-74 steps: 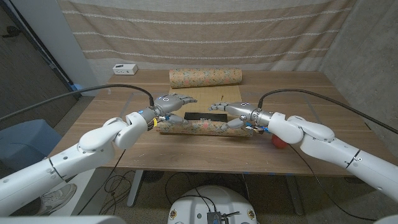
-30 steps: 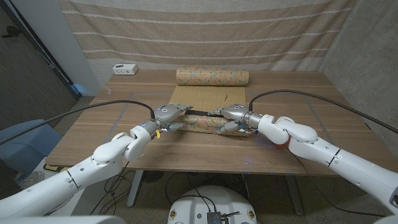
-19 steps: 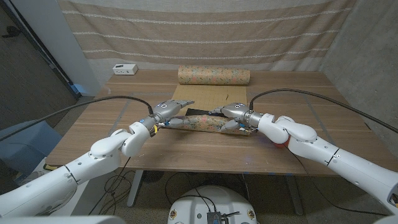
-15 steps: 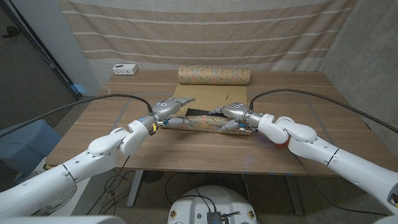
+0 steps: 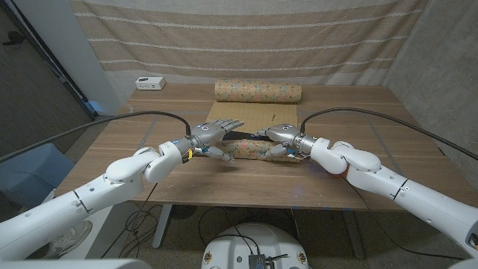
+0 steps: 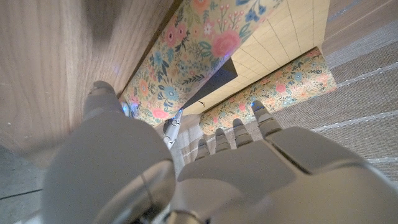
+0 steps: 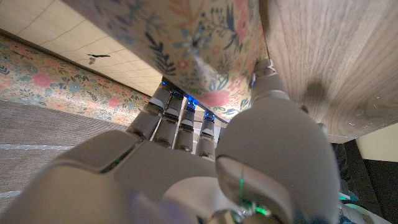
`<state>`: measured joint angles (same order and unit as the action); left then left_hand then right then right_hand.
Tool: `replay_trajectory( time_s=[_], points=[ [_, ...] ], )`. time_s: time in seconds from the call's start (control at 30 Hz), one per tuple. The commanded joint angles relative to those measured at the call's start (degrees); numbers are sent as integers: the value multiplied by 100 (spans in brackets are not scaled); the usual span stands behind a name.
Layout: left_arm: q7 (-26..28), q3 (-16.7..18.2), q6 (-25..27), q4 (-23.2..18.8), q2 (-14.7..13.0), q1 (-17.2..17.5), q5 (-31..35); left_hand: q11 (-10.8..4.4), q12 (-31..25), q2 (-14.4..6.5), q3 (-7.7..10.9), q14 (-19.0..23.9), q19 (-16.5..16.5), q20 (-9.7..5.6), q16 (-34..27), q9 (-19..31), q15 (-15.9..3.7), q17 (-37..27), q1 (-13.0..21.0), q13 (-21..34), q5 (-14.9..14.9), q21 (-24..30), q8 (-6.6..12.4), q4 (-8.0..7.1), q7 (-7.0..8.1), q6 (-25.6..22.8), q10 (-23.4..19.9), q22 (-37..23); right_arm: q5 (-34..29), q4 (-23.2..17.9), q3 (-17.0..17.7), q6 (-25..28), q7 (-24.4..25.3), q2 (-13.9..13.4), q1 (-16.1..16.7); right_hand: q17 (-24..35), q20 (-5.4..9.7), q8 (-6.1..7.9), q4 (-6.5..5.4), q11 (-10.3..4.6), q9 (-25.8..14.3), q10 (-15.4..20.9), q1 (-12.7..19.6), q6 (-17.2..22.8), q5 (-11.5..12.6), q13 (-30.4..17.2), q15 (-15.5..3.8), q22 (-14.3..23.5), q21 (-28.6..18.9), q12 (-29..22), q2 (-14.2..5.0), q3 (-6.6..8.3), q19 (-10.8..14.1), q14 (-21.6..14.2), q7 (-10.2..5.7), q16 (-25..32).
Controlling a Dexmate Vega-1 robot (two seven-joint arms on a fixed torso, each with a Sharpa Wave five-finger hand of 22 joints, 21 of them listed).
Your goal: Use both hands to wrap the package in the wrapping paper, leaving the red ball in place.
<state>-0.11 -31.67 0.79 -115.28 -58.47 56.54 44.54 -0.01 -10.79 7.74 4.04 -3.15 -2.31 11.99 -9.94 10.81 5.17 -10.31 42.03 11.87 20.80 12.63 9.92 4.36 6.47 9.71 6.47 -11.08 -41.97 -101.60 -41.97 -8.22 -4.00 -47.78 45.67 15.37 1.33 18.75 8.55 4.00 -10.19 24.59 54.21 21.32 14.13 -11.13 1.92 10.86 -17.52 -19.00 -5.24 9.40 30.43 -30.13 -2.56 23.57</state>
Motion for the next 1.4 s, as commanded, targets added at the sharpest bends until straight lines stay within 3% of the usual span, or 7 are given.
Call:
replay_trajectory(
  time_s=[0.03, 0.13, 0.37, 0.73, 0.87, 1.03, 1.4],
  points=[
    [-262, -309, 731, -122, 131, -18, 1421, -131, -139, -867, 460, 144, -302, -101, -114, 6, -191, 7, 873, 19, -114, 104, 143, 230, -129, 617, 53, -16, 53, 38, 0, -29, 56, 6, -17, 3, -11, -29, -348, -829, -27, 1783, 600, 2932, -35, -24, -1315, 13, -38, 35, -587, 450, 57, -529, -345, -16],
    [184, -309, 930, 48, 244, 64, 1665, -172, -239, -1362, 940, 544, -615, -100, -155, 4, -293, 25, 1746, 12, -471, 197, 206, 557, -372, 476, -146, -21, 102, 58, 8, -66, 49, -3, -23, 4, -19, -41, -335, -832, -28, 1792, 600, 2936, -55, -24, -1313, 13, -42, 42, -533, 442, 66, -544, -341, -14],
    [1053, -318, 1151, 510, 466, 71, 1802, -447, -422, -1396, 1139, 1290, -1222, -223, -215, 2, -558, 44, 2320, 7, -713, 449, 338, 551, -428, -163, -730, -70, 147, 87, 13, -131, 29, -25, -42, 5, -32, -57, -311, -842, -30, 1815, 619, 2957, -79, -24, -1327, 12, -48, 53, -489, 448, 78, -540, -357, -23],
    [1326, -285, 235, 1013, 501, -249, 545, -997, -680, -1288, 763, 1856, -1352, -309, -128, 19, -832, 46, 1669, -27, -1075, 596, 556, 185, 443, -1533, -1941, -124, 226, 177, 49, -205, 136, -16, -35, 6, 6, -73, -240, -868, -35, 1925, 686, 3072, -131, -24, -1378, 11, -49, 62, -427, 470, 72, -610, -347, -19],
    [1154, -347, 157, 1077, 546, -373, 401, -1071, -791, -1259, 678, 1980, -1321, -302, -133, 21, -917, 52, 1530, -49, -1060, 584, 711, 215, 518, -2348, -2650, -102, 272, 282, 53, -286, 246, 8, -40, 111, 7, -85, -206, -767, -43, 2016, 709, 3154, -173, -31, -1336, 16, -79, 62, -389, 424, 129, -724, -260, 115],
    [903, -312, -45, 1217, 597, -491, -146, -935, -859, -1711, 968, 2719, -1644, -448, -279, 17, -1354, 39, 1654, -68, -1037, 748, 840, 272, 218, -3340, -3453, -115, 675, 479, 82, -393, 83, 68, -90, 417, 113, -144, -180, -755, -52, 2077, 733, 3274, -219, -61, -1356, 37, -200, 94, -383, 334, 357, -1089, -261, 501],
    [604, -151, -345, 1462, 713, -635, -1258, -768, -914, -2069, 1886, 3366, -1941, -636, -279, 43, -1369, -21, 1461, -59, -986, 1071, 879, -358, -67, -4289, -4282, -244, 2539, 1143, 305, -554, -654, 292, -227, 716, 387, -129, -137, -633, -59, 2639, 1043, 3777, -232, -96, -1427, 112, -485, -10, -537, 531, 673, -2061, -135, 954]
  ],
)
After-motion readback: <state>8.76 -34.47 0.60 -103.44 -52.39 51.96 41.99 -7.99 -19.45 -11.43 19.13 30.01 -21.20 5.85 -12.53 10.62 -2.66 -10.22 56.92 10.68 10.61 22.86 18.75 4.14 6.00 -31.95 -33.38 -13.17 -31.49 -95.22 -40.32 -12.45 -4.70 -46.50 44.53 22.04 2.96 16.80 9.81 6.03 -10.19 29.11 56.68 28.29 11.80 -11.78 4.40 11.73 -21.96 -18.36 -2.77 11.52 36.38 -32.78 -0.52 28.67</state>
